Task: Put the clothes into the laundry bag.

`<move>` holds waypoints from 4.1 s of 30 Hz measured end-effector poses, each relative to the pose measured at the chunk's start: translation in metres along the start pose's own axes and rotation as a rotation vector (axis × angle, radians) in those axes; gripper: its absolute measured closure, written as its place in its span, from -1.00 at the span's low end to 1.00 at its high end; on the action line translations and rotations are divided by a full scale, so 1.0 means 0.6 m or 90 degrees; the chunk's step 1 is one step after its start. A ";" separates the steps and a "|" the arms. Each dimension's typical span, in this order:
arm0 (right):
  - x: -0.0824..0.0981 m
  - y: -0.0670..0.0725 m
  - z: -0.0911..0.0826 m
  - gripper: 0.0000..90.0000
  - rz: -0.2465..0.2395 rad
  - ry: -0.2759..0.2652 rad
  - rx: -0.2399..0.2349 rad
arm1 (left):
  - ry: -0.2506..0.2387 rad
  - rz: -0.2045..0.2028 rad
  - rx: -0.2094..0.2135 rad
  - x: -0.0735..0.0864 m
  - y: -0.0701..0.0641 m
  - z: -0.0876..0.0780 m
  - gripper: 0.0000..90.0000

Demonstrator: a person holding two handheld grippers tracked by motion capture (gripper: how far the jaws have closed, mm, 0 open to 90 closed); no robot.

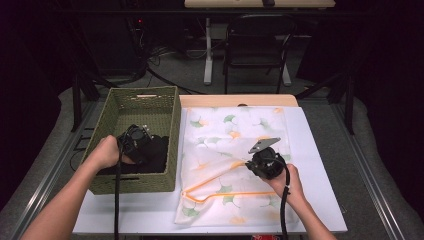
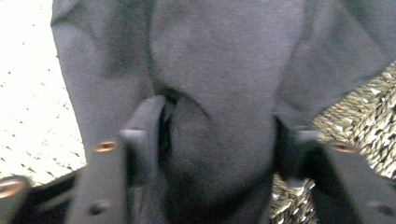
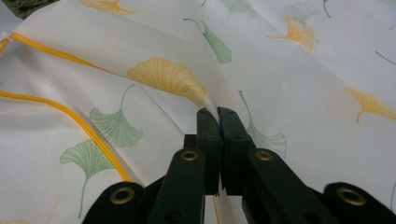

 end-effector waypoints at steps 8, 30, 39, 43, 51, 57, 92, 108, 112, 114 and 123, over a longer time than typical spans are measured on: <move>-0.001 0.001 0.001 0.96 0.000 0.002 0.000 | 0.017 0.012 0.008 0.017 0.004 0.010 -0.75; -0.001 0.003 0.001 0.96 0.000 0.002 0.000 | 0.007 0.060 0.036 0.022 -0.006 0.015 0.26; -0.001 0.004 -0.001 0.97 0.000 -0.003 0.003 | -0.007 0.042 0.018 0.027 -0.009 -0.022 0.27; -0.002 0.003 0.000 0.97 -0.002 -0.002 0.002 | -0.015 0.046 0.004 0.027 -0.010 -0.044 0.27; -0.001 0.002 -0.001 0.97 0.002 -0.003 0.004 | -0.018 0.047 -0.009 0.026 -0.014 -0.068 0.27; -0.001 0.002 -0.002 0.97 0.001 -0.004 0.005 | -0.015 0.045 -0.012 0.022 -0.016 -0.089 0.27; -0.001 -0.001 -0.002 0.97 -0.003 -0.013 0.011 | -0.007 0.040 -0.028 0.014 -0.033 -0.190 0.28; -0.003 0.003 -0.001 0.98 -0.001 -0.010 0.019 | 0.004 0.042 -0.043 -0.005 -0.074 -0.219 0.28; -0.003 0.003 -0.001 0.98 0.000 -0.012 0.020 | -0.004 0.041 -0.035 -0.009 -0.083 -0.224 0.28; -0.004 0.003 -0.002 0.98 0.000 -0.013 0.020 | -0.006 0.045 -0.032 -0.011 -0.088 -0.226 0.28; -0.005 0.003 -0.003 0.98 0.001 -0.016 0.022 | -0.025 0.060 -0.008 -0.023 -0.111 -0.234 0.28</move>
Point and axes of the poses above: each handheld gripper's, and its own axes: z roughly forward along the jaws, x roughly out of its underside, y roughly to its left, the point moved 1 cm from there along z, roughly forward along the jaws, and after that the axes turned 15 degrees about z, right-handed, at the moved point
